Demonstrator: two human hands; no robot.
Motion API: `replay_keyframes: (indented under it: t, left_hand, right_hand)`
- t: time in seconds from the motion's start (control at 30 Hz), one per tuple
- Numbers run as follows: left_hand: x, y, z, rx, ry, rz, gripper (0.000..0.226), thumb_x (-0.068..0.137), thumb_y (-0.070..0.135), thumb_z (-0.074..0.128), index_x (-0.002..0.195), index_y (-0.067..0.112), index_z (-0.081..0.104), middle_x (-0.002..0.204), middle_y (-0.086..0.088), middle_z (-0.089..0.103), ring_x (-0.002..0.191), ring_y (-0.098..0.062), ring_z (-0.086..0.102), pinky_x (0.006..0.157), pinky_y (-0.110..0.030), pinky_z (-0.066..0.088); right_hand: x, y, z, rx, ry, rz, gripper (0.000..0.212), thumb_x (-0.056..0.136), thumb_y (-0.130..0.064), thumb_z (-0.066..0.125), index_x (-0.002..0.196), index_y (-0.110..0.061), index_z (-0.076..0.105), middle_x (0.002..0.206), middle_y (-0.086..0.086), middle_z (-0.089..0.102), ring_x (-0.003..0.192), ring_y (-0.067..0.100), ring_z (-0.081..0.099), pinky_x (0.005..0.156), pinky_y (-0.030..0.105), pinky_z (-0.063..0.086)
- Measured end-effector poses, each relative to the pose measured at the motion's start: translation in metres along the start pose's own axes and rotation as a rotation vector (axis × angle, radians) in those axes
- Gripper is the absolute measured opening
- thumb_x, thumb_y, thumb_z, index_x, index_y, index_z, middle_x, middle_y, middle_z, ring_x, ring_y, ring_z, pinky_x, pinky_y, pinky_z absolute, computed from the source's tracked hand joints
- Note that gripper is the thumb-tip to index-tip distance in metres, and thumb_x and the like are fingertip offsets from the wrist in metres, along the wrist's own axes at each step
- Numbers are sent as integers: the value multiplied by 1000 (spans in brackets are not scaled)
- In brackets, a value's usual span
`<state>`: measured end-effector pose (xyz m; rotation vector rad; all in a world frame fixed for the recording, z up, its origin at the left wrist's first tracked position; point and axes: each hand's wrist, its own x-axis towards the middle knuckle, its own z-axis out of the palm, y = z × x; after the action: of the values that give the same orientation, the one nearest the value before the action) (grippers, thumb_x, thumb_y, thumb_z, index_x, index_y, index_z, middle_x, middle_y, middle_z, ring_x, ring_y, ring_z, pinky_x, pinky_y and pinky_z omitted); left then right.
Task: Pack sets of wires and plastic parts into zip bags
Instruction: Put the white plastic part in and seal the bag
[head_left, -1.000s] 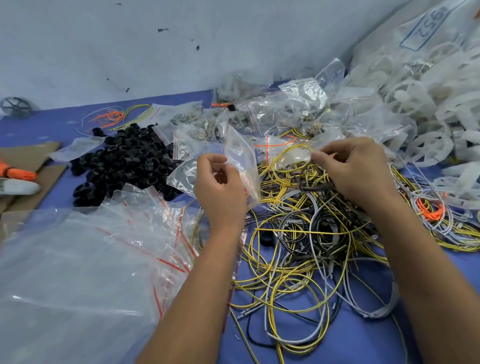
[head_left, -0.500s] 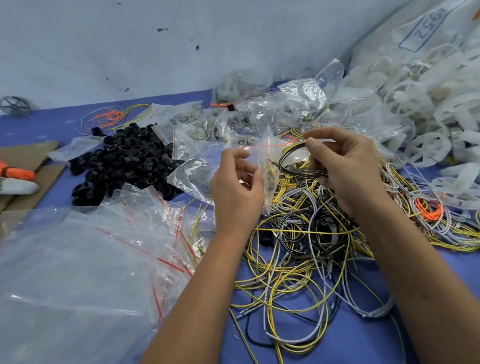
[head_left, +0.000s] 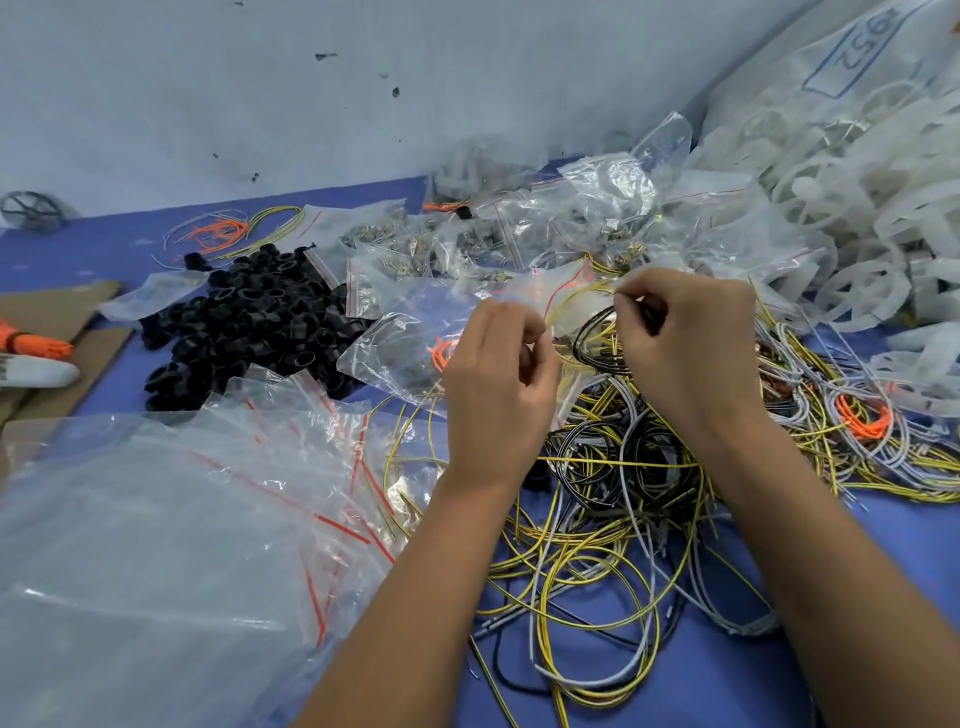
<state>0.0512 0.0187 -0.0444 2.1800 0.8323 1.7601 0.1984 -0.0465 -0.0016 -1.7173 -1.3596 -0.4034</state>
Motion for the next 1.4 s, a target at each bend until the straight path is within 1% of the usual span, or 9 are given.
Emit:
replay_keyframes:
  t: [0.23,0.47,0.57,0.7,0.83,1.0,1.07,1.17,1.4]
  left_hand:
    - [-2,10,2,-15,-50,65,13,87,-3,69,82,6,61,82,-6,55,66,-19,50,59,-28,42]
    - [-4,22,3,-86,-37,123,16,84,-11,68,77,1,60,82,-8,53,70,-10,38,64,-17,36]
    - [-4,25,4,-111,-12,115,15,82,-12,67,76,0,61,82,-9,54,67,-13,43,62,-19,39]
    - [-7,22,6,-88,-31,72,15,80,-12,68,77,1,60,82,-8,53,65,-19,48,60,-22,40]
    - [-6,12,8,-79,-79,-78,20,78,-6,70,77,9,57,80,0,53,64,-14,47,60,-23,39]
    - [-5,2,13,-129,-128,-399,21,84,7,75,84,17,56,74,3,60,57,-14,58,55,-31,51]
    - [-6,-2,14,-196,-189,-531,23,84,12,77,89,20,56,75,4,63,57,-13,60,55,-20,49]
    - [-6,-4,15,-176,-254,-622,23,84,20,80,84,23,57,74,7,64,60,-9,60,56,-11,44]
    - [-5,-4,9,176,-242,-611,13,84,20,71,78,19,59,73,7,62,73,-17,58,62,-28,40]
  right_hand:
    - [-2,-12,7,605,-330,297,8,95,-8,69,100,-11,74,69,0,72,60,14,69,53,31,56]
    - [-8,-13,7,818,-579,216,42,80,24,55,82,-13,73,77,-3,75,73,7,68,64,20,54]
    - [-8,-13,5,864,-617,190,33,81,23,54,84,-4,72,78,10,73,74,18,66,64,33,56]
    - [-9,-7,9,532,-618,111,21,82,13,56,80,-2,70,72,23,68,63,36,67,59,53,58]
    - [-7,-6,13,418,-338,99,18,84,9,69,87,-7,77,84,2,76,83,7,73,78,32,61]
    - [-1,10,6,110,-17,77,13,88,-5,73,98,-11,80,91,1,78,79,14,70,76,29,57]
    - [0,15,3,-8,19,106,14,89,-9,71,99,-13,80,92,2,78,83,20,70,80,35,56]
    - [2,23,1,-188,-83,148,14,90,-18,72,102,-17,80,96,6,77,98,32,63,86,39,50]
    - [1,26,8,-283,-320,190,42,91,-38,74,129,-20,68,123,16,60,122,37,46,109,44,35]
